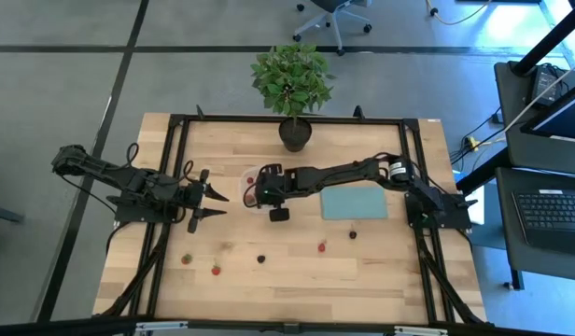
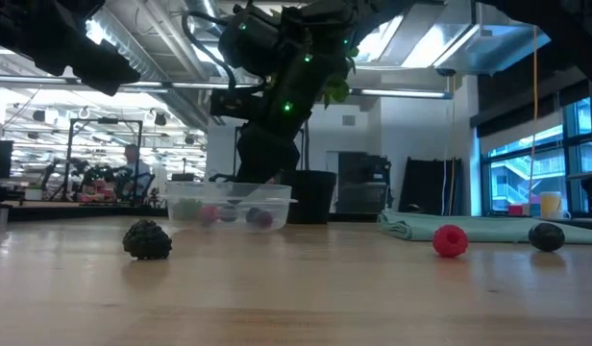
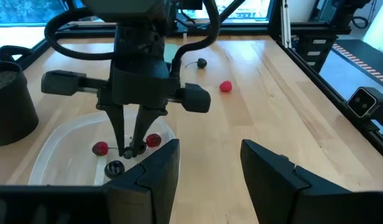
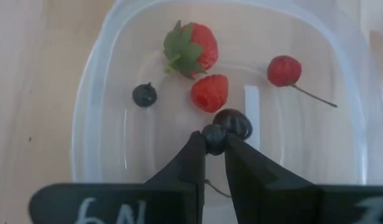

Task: Pick and placing Produce into tupperware
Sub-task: Put the blueberry into the container, then put the raspberry into the container

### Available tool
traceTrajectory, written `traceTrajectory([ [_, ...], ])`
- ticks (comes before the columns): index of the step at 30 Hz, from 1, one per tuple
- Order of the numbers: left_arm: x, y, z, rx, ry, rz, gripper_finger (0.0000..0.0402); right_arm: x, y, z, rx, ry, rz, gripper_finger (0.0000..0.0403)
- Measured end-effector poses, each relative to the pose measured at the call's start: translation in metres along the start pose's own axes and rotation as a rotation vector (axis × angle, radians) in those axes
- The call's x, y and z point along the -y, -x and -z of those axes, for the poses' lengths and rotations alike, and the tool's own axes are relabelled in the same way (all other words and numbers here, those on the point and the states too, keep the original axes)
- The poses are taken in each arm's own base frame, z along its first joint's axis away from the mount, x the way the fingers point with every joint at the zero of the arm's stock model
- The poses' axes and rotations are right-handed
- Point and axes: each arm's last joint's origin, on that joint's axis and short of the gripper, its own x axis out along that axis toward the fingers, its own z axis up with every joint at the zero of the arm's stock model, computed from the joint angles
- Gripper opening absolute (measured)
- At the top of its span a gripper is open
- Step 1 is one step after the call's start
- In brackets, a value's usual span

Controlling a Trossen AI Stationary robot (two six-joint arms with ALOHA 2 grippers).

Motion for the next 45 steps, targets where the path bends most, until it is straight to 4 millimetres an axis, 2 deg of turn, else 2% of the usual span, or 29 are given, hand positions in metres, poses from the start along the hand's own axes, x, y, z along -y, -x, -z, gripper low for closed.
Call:
traceTrajectory([
  [9,0.000,0.000,0.001,-0.007,-0.001,-0.001,0.0165,0.000,0.000,0.000,-0.001,-0.001,0.000,0.0083],
  [28,0.000,0.000,0.001,-0.005,0.000,-0.001,0.0165,0.000,0.000,0.000,-0.001,-0.003,0.001,0.0091],
  [36,0.000,0.000,0.000,-0.004,0.002,-0.001,0.0165,0.000,0.000,0.000,-0.007,-0.001,0.013,0.0146],
  [39,0.000,0.000,0.000,-0.004,0.002,0.000,0.0165,0.001,0.008,-0.001,-0.048,0.009,0.048,0.0162],
  [45,0.000,0.000,0.001,-0.009,0.004,-0.001,0.0165,-0.004,0.057,-0.008,-0.106,-0.019,0.024,0.0174],
])
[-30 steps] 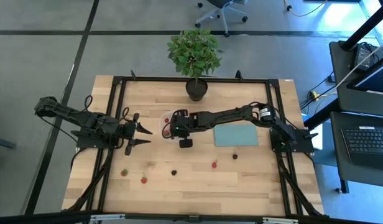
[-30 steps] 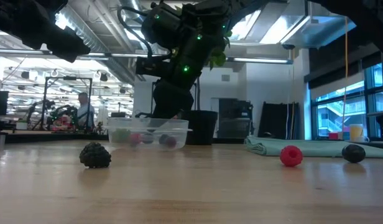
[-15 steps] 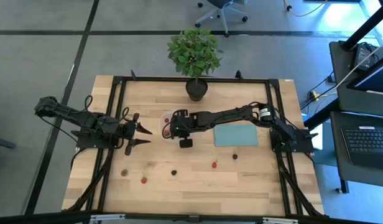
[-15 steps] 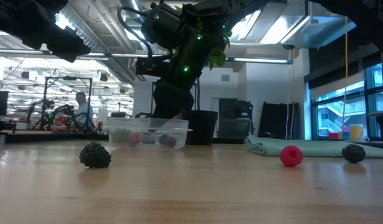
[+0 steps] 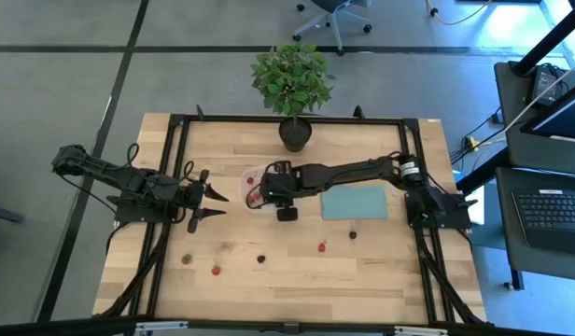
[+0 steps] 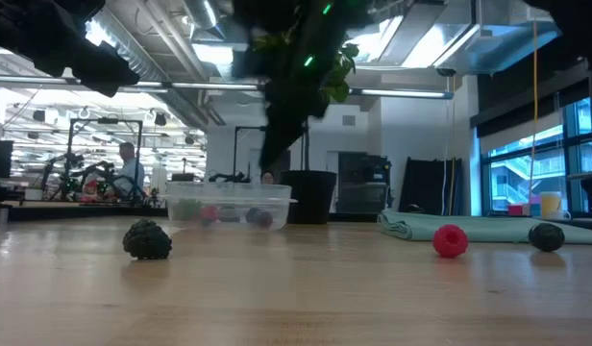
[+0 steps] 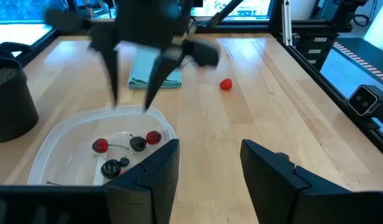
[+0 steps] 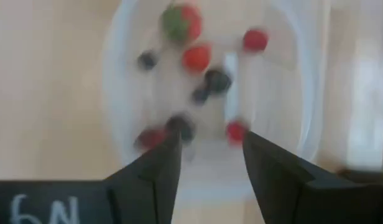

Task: Pick and placing Produce into tupperware
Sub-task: Put the raspberry into the container

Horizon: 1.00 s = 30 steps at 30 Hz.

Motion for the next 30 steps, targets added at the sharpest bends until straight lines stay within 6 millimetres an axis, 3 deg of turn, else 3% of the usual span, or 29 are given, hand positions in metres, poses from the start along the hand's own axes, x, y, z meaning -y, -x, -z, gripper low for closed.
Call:
traceTrajectory([
  [6,0.000,0.000,0.001,-0.007,0.015,-0.001,0.0165,-0.029,0.051,0.010,-0.046,-0.059,-0.097,0.0174],
  [11,0.000,0.000,0.001,-0.009,0.015,-0.001,0.0165,-0.065,0.070,0.026,-0.134,-0.100,-0.129,0.0174],
  [20,0.000,0.000,0.001,-0.011,0.013,-0.002,0.0165,-0.136,0.066,0.064,-0.268,-0.016,-0.151,0.0174],
  [25,0.000,0.000,0.001,-0.012,0.010,-0.002,0.0165,-0.159,0.057,0.083,-0.282,0.020,-0.151,0.0174],
  [30,0.000,0.000,0.001,-0.012,0.011,-0.002,0.0165,-0.170,0.047,0.092,-0.243,0.003,-0.166,0.0174],
])
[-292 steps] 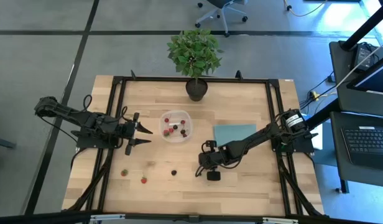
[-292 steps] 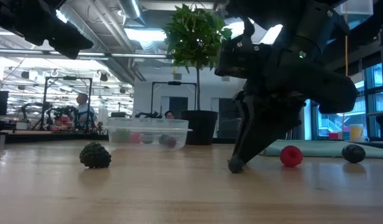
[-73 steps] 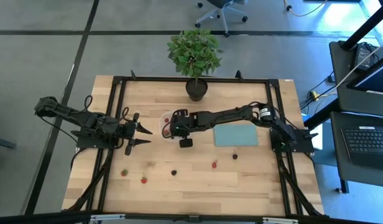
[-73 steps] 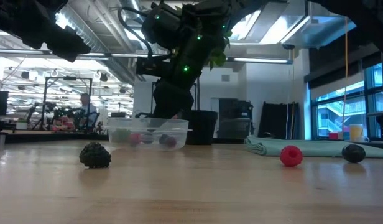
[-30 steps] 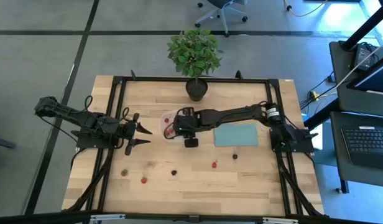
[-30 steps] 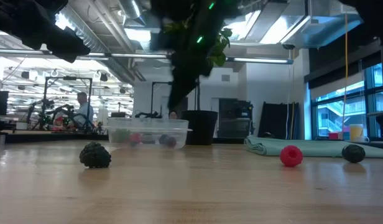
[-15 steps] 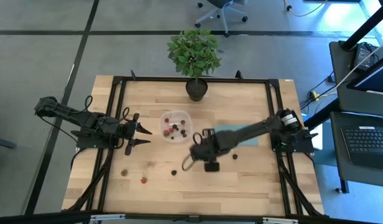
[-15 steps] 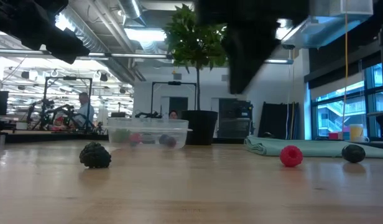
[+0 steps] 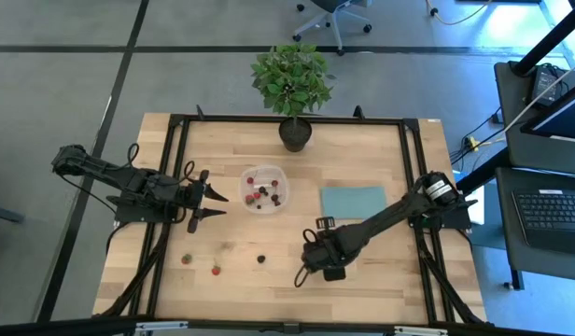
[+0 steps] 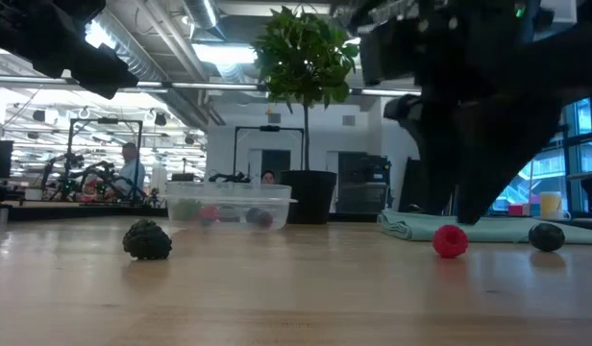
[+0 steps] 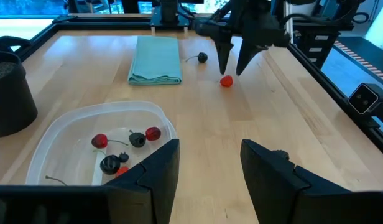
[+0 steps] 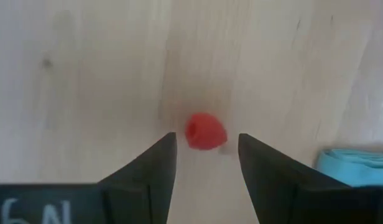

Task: Pick and placing Produce into tupperware
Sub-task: Put the raspberry into the container

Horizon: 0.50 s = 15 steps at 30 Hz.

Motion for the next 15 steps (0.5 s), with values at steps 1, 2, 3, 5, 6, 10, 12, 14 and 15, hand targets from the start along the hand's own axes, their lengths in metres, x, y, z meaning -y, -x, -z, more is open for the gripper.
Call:
traceTrajectory([
  [1,0.000,0.000,0.000,0.000,0.001,0.000,0.0165,0.000,-0.003,0.000,0.011,-0.002,-0.003,0.0174],
  [2,0.000,0.000,0.000,0.000,0.001,0.000,0.0165,0.000,-0.005,0.001,0.023,-0.003,-0.005,0.0174],
  [3,0.000,0.000,0.000,0.000,0.002,0.000,0.0165,0.000,-0.007,0.001,0.027,-0.003,-0.004,0.0174],
  [5,0.000,0.000,0.000,0.000,0.002,0.000,0.0165,-0.001,-0.011,0.004,0.027,-0.002,-0.005,0.0174],
  [6,0.000,0.000,0.000,0.000,0.002,0.000,0.0165,-0.001,-0.013,0.005,0.031,-0.003,-0.006,0.0174],
  [10,0.000,0.000,0.000,0.000,0.002,0.000,0.0165,-0.001,-0.018,0.009,0.019,0.000,-0.003,0.0174],
  [12,0.000,0.000,0.000,0.000,0.002,0.000,0.0165,-0.001,-0.023,0.010,0.039,-0.005,-0.008,0.0174],
  [14,0.000,0.000,0.000,0.000,0.002,-0.001,0.0165,-0.001,-0.025,0.011,0.051,-0.006,-0.012,0.0174],
  [15,0.000,0.000,0.000,0.000,0.002,-0.001,0.0165,-0.001,-0.027,0.012,0.056,-0.007,-0.013,0.0174],
])
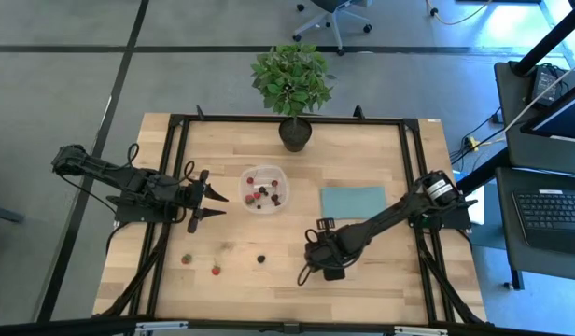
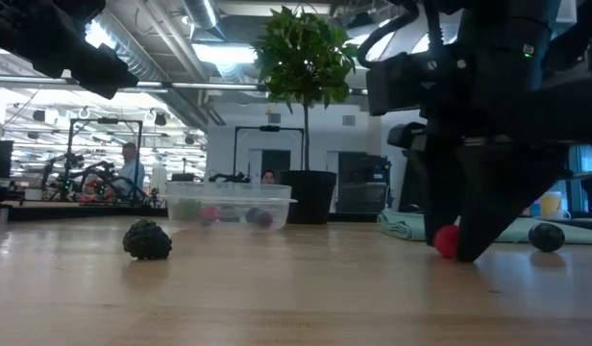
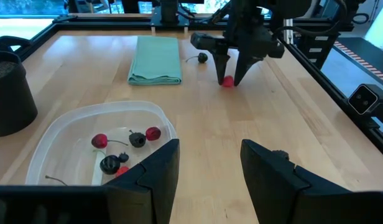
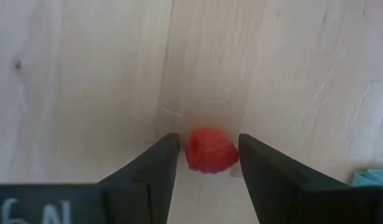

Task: Pick and placing Produce into tupperware
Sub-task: Put the raspberry into the container

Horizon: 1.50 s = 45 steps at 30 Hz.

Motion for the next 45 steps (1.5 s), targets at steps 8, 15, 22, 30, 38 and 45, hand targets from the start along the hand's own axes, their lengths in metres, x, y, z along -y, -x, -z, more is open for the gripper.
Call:
traceTrajectory([
  [8,0.000,0.000,0.000,0.000,0.000,0.000,0.0165,0.002,-0.003,0.003,0.006,-0.012,-0.004,0.0168],
  [15,0.000,0.000,0.000,0.000,0.000,0.000,0.0165,0.002,-0.004,0.003,0.005,-0.012,-0.008,0.0119],
  [22,0.000,0.000,0.000,0.000,0.000,0.000,0.0165,0.002,-0.005,0.003,0.007,-0.037,0.001,0.0114],
  [30,0.000,0.000,0.000,0.000,0.001,0.000,0.0165,0.011,0.009,-0.022,0.076,-0.051,0.022,0.0111],
  [38,0.000,0.000,0.000,0.000,0.003,0.000,0.0165,0.043,0.044,-0.066,0.223,0.032,0.026,0.0114],
  [45,0.000,0.000,0.000,0.000,0.004,0.000,0.0165,0.091,0.079,-0.104,0.414,0.089,0.098,0.0110],
])
